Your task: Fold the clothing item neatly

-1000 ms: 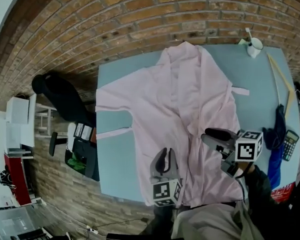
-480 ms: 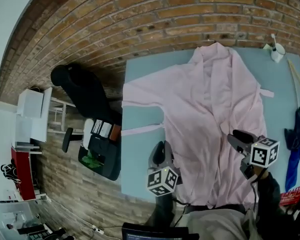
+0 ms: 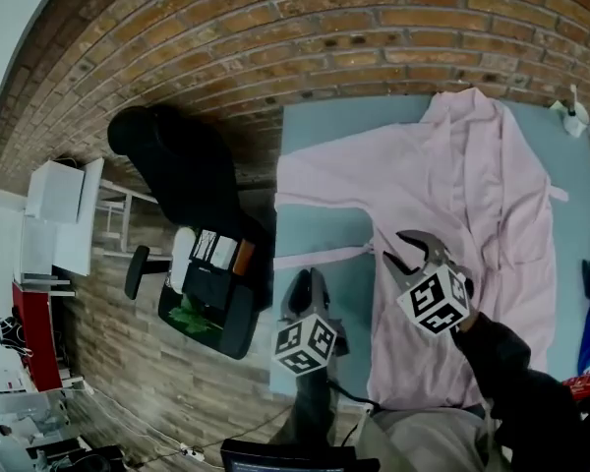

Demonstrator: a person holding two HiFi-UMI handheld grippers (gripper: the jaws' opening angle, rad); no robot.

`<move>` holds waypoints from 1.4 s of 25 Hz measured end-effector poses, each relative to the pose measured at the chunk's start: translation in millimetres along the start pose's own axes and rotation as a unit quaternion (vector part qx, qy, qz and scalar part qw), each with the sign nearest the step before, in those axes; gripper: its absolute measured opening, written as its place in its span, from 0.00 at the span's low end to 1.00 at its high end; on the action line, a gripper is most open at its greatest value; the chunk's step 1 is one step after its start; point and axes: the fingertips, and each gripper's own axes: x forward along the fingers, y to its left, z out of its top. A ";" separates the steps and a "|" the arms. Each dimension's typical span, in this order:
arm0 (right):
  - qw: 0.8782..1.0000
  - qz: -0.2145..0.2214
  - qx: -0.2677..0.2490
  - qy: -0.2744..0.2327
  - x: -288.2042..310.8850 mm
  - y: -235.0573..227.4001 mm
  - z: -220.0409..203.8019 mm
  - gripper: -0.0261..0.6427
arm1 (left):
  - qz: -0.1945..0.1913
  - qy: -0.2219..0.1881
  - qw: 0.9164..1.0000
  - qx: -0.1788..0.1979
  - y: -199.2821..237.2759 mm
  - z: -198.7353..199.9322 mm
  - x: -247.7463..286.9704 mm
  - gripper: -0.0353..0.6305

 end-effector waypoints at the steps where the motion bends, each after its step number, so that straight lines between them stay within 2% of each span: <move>1: 0.999 -0.005 -0.040 -0.001 17.3 1.5 19.0 0.28 | 0.001 0.006 1.000 -0.003 4.8 -2.3 3.0 0.18; 4: 0.993 0.012 -0.115 0.001 70.7 11.0 63.5 0.28 | 0.005 0.014 1.000 -0.008 15.0 -5.2 14.0 0.18; 7: 0.989 0.041 -0.143 0.020 124.6 23.9 88.2 0.28 | 0.011 0.018 1.000 -0.016 23.1 -6.6 25.7 0.18; 14: 0.971 0.082 -0.208 0.078 224.5 44.2 99.5 0.28 | 0.013 0.027 0.998 -0.046 40.6 -4.9 57.3 0.18; 21: 0.963 0.159 -0.174 0.127 252.5 58.3 89.3 0.27 | 0.012 0.032 0.997 -0.064 57.1 1.6 72.3 0.18; 22: 0.963 0.165 -0.169 0.127 253.8 58.5 89.7 0.21 | 0.012 0.032 0.997 -0.069 59.5 2.3 75.1 0.18; 23: 0.964 0.162 -0.166 0.126 255.6 56.3 89.3 0.10 | 0.010 0.032 0.997 -0.074 61.2 3.0 77.8 0.18; 24: 0.966 0.151 -0.165 0.127 257.1 51.5 87.6 0.06 | 0.008 0.032 0.996 -0.079 62.2 3.8 80.6 0.18; 26: 0.971 0.123 -0.164 0.126 253.4 38.0 85.7 0.06 | -0.002 0.031 0.996 -0.087 62.4 7.2 87.3 0.18; 28: 0.981 0.102 -0.136 0.096 232.2 26.1 96.2 0.06 | -0.029 0.025 0.994 -0.106 59.9 11.8 96.1 0.18; 30: 0.991 0.092 -0.085 0.047 196.0 19.6 111.4 0.06 | -0.076 0.014 0.987 -0.143 50.2 19.5 104.9 0.18; 31: 0.994 0.088 -0.067 0.027 176.8 18.1 115.3 0.06 | -0.102 0.003 0.980 -0.168 42.6 25.7 108.4 0.18; 33: 0.995 0.076 -0.057 0.004 142.3 17.4 113.6 0.06 | -0.152 -0.030 0.961 -0.229 27.7 42.5 112.0 0.28; 35: 0.995 0.063 -0.072 -0.009 114.4 19.7 105.4 0.06 | -0.181 -0.058 0.937 -0.294 19.3 55.6 113.6 0.38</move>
